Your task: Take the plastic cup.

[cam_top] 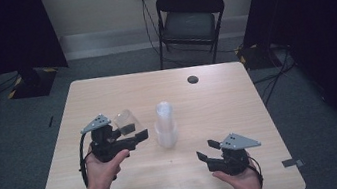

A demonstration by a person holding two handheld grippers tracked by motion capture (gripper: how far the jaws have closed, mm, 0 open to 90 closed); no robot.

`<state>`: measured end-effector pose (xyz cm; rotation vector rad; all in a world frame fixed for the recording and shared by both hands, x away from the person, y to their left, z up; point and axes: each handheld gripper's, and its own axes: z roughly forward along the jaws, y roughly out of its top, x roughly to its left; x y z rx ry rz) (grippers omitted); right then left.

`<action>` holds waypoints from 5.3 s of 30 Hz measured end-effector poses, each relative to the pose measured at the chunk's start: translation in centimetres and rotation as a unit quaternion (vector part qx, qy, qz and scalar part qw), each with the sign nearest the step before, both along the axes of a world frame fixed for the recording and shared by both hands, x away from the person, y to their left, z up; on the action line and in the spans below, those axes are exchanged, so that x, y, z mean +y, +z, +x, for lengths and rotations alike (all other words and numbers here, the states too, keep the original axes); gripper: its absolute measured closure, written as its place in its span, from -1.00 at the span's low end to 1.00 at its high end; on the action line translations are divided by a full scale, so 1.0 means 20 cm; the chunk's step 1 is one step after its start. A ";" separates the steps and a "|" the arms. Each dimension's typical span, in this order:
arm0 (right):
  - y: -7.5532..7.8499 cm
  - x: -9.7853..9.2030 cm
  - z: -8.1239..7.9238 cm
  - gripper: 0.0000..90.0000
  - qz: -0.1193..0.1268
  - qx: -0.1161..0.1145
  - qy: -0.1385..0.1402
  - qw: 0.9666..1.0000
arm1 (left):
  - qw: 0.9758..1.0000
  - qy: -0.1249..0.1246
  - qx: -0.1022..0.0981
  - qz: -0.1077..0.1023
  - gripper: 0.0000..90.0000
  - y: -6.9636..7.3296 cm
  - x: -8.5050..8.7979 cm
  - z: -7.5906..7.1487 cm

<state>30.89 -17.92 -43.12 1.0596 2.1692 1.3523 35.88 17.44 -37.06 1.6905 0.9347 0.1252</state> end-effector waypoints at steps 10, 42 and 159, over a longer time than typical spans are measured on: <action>-0.01 0.17 -0.03 0.20 -0.009 -0.006 0.070 0.997 | 0.999 -0.040 0.027 0.003 -0.17 -0.06 -0.05 -0.02; 0.05 0.41 -0.01 0.43 0.021 -0.132 0.124 0.983 | 0.982 -0.062 0.153 -0.089 -0.15 -0.19 -0.13 0.01; 0.03 0.27 0.03 0.96 0.067 -0.182 0.020 0.981 | 0.979 -0.140 0.101 -0.111 -0.52 -0.17 -0.25 -0.10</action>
